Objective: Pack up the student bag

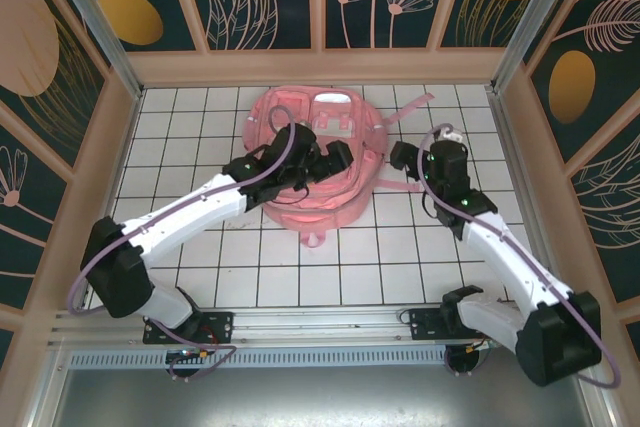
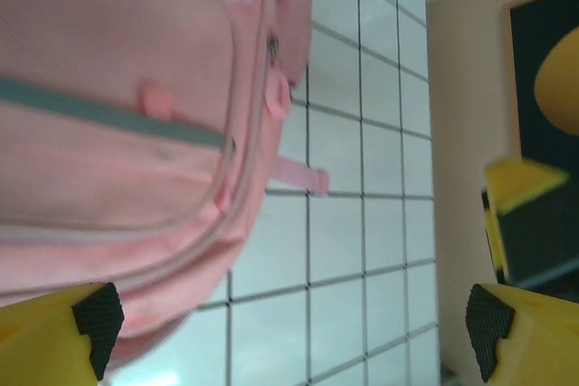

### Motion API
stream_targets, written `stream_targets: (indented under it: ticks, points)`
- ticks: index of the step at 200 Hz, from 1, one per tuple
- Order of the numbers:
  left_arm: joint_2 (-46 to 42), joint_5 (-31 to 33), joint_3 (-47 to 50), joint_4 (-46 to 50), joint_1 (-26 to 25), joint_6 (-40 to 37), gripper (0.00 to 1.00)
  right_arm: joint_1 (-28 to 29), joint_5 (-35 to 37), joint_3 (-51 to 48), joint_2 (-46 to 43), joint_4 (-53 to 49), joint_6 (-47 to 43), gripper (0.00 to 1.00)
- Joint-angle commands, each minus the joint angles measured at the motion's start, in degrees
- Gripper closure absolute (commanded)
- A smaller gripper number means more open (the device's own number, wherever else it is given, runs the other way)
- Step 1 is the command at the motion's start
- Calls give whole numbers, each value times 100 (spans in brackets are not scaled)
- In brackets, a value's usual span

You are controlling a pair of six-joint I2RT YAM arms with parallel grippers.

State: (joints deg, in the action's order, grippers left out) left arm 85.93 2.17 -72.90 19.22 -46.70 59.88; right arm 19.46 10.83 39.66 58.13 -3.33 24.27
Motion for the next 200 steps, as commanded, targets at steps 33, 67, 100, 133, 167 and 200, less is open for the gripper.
stream_targets:
  ticks: [33, 67, 100, 133, 167, 200]
  points:
    - [-1043, 3012, 280, 892, 1113, -2259, 1, -76, 1179, -1318, -1193, 1466, -1047, 1]
    - [-1959, 4005, 2070, -1052, 1671, -3921, 1, -332, 1473, -1640, -982, 1616, -1517, 1]
    - [-2502, 4050, 3979, -3407, 2548, -5022, 2, -693, 1688, -2107, -400, 2573, -1658, 1]
    - [-1833, 3793, 4798, -4720, 3427, -4876, 1, -1037, 1742, -2240, 814, 4016, -1888, 1]
    - [-719, 3511, 5357, -7010, 3770, -5046, 1, -1355, 1292, -2191, 2002, 5583, -2061, 1]
    - [-80, 2822, 5278, -8060, 3918, -5637, 1, -1569, 536, -2193, 2645, 6515, -2406, 1]
